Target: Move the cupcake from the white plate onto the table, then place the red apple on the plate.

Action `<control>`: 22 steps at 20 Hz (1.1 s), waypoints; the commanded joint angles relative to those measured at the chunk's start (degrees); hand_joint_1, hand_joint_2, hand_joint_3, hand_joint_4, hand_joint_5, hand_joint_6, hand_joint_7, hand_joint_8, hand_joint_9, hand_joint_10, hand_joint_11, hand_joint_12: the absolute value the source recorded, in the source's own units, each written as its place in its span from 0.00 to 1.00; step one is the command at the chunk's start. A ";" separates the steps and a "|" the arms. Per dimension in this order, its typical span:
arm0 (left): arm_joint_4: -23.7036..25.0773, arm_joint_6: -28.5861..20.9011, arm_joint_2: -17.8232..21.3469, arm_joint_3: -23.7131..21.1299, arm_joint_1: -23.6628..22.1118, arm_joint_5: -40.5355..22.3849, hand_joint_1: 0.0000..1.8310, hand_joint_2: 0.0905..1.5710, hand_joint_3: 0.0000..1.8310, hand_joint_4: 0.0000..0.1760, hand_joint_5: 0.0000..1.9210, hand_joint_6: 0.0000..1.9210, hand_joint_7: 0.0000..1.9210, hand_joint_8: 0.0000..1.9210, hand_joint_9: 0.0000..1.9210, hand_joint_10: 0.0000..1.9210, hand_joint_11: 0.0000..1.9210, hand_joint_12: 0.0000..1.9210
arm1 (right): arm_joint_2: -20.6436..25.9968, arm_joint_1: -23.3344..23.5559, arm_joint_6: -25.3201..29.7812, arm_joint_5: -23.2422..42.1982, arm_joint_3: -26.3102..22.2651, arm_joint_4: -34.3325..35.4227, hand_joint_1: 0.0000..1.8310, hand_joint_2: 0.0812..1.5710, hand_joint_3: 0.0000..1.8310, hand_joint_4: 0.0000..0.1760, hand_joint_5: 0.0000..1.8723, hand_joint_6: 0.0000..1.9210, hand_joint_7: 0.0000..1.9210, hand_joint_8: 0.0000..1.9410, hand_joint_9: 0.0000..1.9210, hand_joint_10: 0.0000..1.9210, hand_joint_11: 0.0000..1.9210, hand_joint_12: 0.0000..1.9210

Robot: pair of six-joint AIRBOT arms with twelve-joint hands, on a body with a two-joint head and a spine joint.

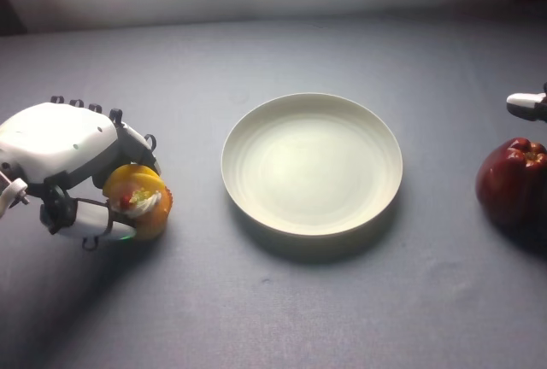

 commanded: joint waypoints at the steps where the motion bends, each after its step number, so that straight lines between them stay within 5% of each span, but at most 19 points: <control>1: 0.05 0.52 0.74 -0.13 0.03 -5.20 0.63 0.57 0.00 0.00 0.37 0.03 0.40 0.07 0.44 0.25 0.35 0.66 | 0.08 0.04 0.47 6.79 0.08 1.72 0.39 0.86 0.00 0.06 0.13 0.00 0.16 0.00 0.18 0.00 0.16 0.02; 2: 0.05 0.82 0.86 -0.24 0.01 -5.34 0.63 0.57 0.00 0.00 0.37 0.03 0.40 0.07 0.44 0.25 0.35 0.66 | 0.08 0.00 0.67 6.79 0.08 1.72 0.39 0.86 0.00 0.06 0.13 0.00 0.16 0.00 0.18 0.00 0.16 0.02; 3: -0.38 1.93 1.23 -0.62 -0.11 -5.53 0.56 0.56 0.00 0.17 0.26 0.00 0.29 0.00 0.35 0.04 0.24 0.52 | 0.10 0.00 0.91 6.80 0.08 1.64 0.40 0.85 0.00 0.00 0.13 0.00 0.16 0.00 0.17 0.00 0.15 0.01; 4: -0.58 2.40 1.45 -0.82 -0.11 -5.67 0.54 0.55 0.00 0.49 0.18 0.00 0.22 0.00 0.28 0.01 0.17 0.45 | 0.14 0.00 0.94 6.80 0.08 1.56 0.41 0.85 0.00 0.00 0.14 0.00 0.18 0.01 0.19 0.01 0.17 0.02; 6: -0.81 2.59 2.33 -1.57 0.27 -6.85 0.53 0.53 0.00 0.77 0.12 0.00 0.14 0.00 0.17 0.00 0.06 0.40 | 0.41 0.00 0.94 6.80 0.09 1.35 0.45 0.84 0.00 0.00 0.14 0.00 0.18 0.00 0.18 0.00 0.16 0.01; 9: -1.00 2.59 3.54 -3.02 0.88 -9.78 0.52 0.54 0.00 0.73 0.09 0.00 0.08 0.00 0.13 0.00 0.03 0.43 | 0.72 0.02 0.94 6.75 0.56 1.24 0.47 0.83 0.00 0.04 0.13 0.00 0.16 0.00 0.16 0.00 0.14 0.00; 11: -0.46 2.60 4.39 -4.42 1.01 -12.82 0.52 0.54 0.00 0.94 0.05 0.00 0.04 0.00 0.11 0.00 0.02 0.43 | 0.86 0.87 0.94 5.45 1.17 0.65 0.52 0.80 0.00 0.02 0.12 0.00 0.14 0.00 0.15 0.00 0.14 0.01; 13: 0.59 2.60 6.04 -7.27 1.86 -18.07 0.52 0.54 0.00 1.00 0.02 0.00 0.01 0.00 0.03 0.00 0.00 0.30 | 0.87 3.70 0.94 1.54 2.11 -2.33 0.55 0.79 0.00 0.05 0.10 0.00 0.11 0.00 0.11 0.00 0.12 0.00; 15: 1.03 2.60 7.23 -9.13 2.89 -21.52 0.53 0.55 0.00 0.99 0.03 0.00 0.00 0.00 0.00 0.00 0.00 0.17 | 0.76 6.33 0.94 -1.88 2.80 -5.04 0.62 0.73 0.00 0.38 0.09 0.00 0.09 0.00 0.06 0.00 0.07 0.00; 16: 1.06 2.59 7.94 -10.05 3.53 -23.25 0.50 0.55 0.00 0.94 0.04 0.00 0.01 0.00 0.01 0.00 0.00 0.23 | 0.64 7.78 0.94 -3.71 3.14 -6.57 0.61 0.70 0.00 0.34 0.09 0.00 0.10 0.00 0.08 0.00 0.09 0.01; 18: 1.15 1.85 9.64 -11.88 5.33 -27.21 0.44 0.54 0.00 0.97 0.04 0.00 0.03 0.00 0.04 0.00 0.00 0.26 | 0.08 11.90 0.95 -9.65 4.38 -11.40 0.58 0.66 0.00 0.53 0.07 0.00 0.08 0.00 0.09 0.00 0.12 0.03; 20: 1.33 0.94 10.19 -12.48 6.13 -29.17 0.43 0.55 0.00 0.92 0.03 0.00 0.01 0.00 0.03 0.00 0.00 0.33 | -0.59 14.53 1.17 -13.93 5.42 -14.55 0.62 0.61 0.00 0.45 0.07 0.00 0.07 0.00 0.09 0.00 0.12 0.04; 22: 1.10 0.90 10.76 -13.08 6.92 -30.69 0.43 0.55 0.00 0.98 0.02 0.00 0.01 0.00 0.02 0.00 0.00 0.30 | -2.06 17.68 2.65 -18.54 7.17 -18.72 0.60 0.59 0.00 0.58 0.07 0.00 0.08 0.00 0.14 0.00 0.17 0.12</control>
